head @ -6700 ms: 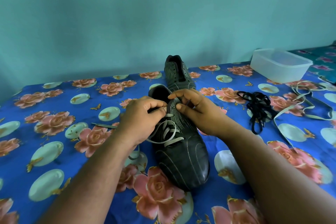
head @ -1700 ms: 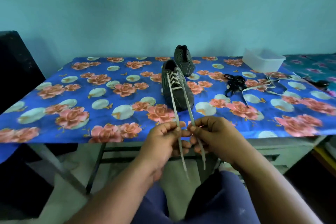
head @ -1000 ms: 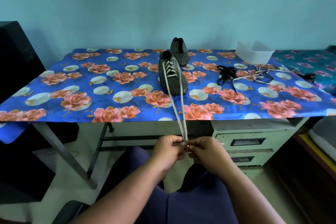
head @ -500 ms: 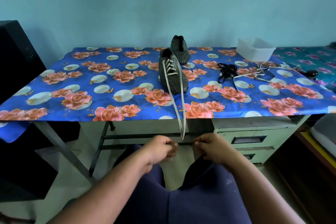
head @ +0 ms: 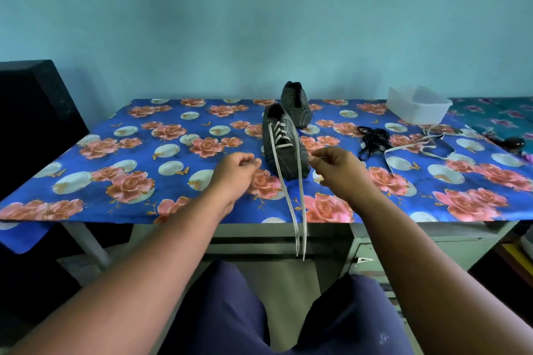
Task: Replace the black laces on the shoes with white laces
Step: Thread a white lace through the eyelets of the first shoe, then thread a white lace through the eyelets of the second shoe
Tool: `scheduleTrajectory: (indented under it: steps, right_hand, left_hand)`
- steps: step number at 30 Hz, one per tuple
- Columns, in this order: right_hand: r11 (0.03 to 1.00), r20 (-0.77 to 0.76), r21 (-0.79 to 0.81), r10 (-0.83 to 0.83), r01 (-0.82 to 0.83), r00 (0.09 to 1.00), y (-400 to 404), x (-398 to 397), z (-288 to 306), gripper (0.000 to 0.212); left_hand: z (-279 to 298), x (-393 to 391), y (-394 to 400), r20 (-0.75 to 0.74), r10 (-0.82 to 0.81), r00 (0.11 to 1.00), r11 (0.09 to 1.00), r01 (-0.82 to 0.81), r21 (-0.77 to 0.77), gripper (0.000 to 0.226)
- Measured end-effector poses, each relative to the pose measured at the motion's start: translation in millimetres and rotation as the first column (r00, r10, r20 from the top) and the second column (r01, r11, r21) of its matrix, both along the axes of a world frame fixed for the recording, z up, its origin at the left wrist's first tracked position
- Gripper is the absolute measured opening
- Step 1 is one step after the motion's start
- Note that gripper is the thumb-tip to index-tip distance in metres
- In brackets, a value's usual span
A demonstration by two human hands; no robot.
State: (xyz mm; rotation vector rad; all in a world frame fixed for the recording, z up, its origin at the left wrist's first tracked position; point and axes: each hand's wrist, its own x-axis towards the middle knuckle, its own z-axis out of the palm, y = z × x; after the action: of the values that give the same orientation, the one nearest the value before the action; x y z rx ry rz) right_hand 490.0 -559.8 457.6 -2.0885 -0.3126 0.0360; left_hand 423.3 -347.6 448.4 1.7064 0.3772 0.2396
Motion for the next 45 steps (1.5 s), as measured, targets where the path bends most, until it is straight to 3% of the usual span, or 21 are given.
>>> scheduleTrajectory:
  steps: [3,5,8,11,15,20,24,31,34,40,43,45]
  right_hand:
    - [0.996,-0.044,-0.085,-0.009,0.005,0.999,17.4,28.6,-6.6,0.059]
    - [0.997,-0.093,-0.08,0.001,-0.009,0.996,27.0,42.9,-14.2,0.067]
    - [1.0,-0.141,0.008,0.027,-0.026,0.99,37.0,61.5,-22.4,0.052]
    - [0.997,-0.154,0.062,0.05,-0.041,0.987,42.7,70.2,-25.3,0.03]
    - [0.983,-0.146,0.158,0.112,-0.089,0.983,65.3,72.8,-19.6,0.021]
    - [0.965,-0.128,0.211,0.183,-0.154,0.975,142.4,84.2,-9.9,0.007]
    - [0.948,-0.131,0.244,0.242,-0.205,0.961,229.9,113.3,-29.2,0.04]
    - [0.951,-0.141,0.171,0.282,-0.257,0.949,341.4,97.0,-12.2,0.03]
    - [0.949,-0.167,0.154,0.3,-0.276,0.939,363.7,98.4,-14.6,0.031]
    - [0.949,-0.192,0.151,0.304,-0.278,0.933,375.3,105.0,-24.6,0.029]
    - [0.953,-0.173,0.113,0.297,-0.281,0.939,368.7,103.6,-22.7,0.05]
    - [0.959,-0.17,0.105,0.28,-0.265,0.945,360.5,104.5,-22.8,0.06]
  left_hand:
    - [-2.9,25.1,-11.9,-0.077,-0.034,0.996,0.992,0.024,-0.127,0.021]
    - [-6.5,38.4,-19.3,-0.113,-0.035,0.993,0.994,0.024,-0.104,0.02]
    - [-9.1,51.6,-25.6,-0.14,-0.011,0.99,1.0,0.007,-0.029,0.014]
    - [-14.6,58.0,-20.4,-0.13,0.006,0.991,0.997,-0.015,-0.071,0.008]
    - [-14.4,65.2,9.5,-0.017,0.022,1.0,0.997,-0.023,-0.077,0.01]
    - [-4.3,78.5,82.9,0.07,0.068,0.995,0.997,-0.071,0.04,0.012]
    - [5.3,79.8,156.5,0.037,0.145,0.989,0.989,-0.146,0.015,0.009]
    - [0.4,78.4,265.3,0.011,0.265,0.964,0.963,-0.265,0.037,0.027]
    - [-7.3,79.8,291.2,-0.006,0.278,0.961,0.958,-0.276,0.083,0.039]
    - [-16.5,81.1,300.1,-0.043,0.274,0.961,0.957,-0.268,0.112,0.022]
    - [-11.8,78.7,290.9,-0.056,0.304,0.951,0.951,-0.3,0.07,0.014]
    - [-4.0,76.4,282.9,-0.016,0.362,0.932,0.92,-0.354,0.169,0.019]
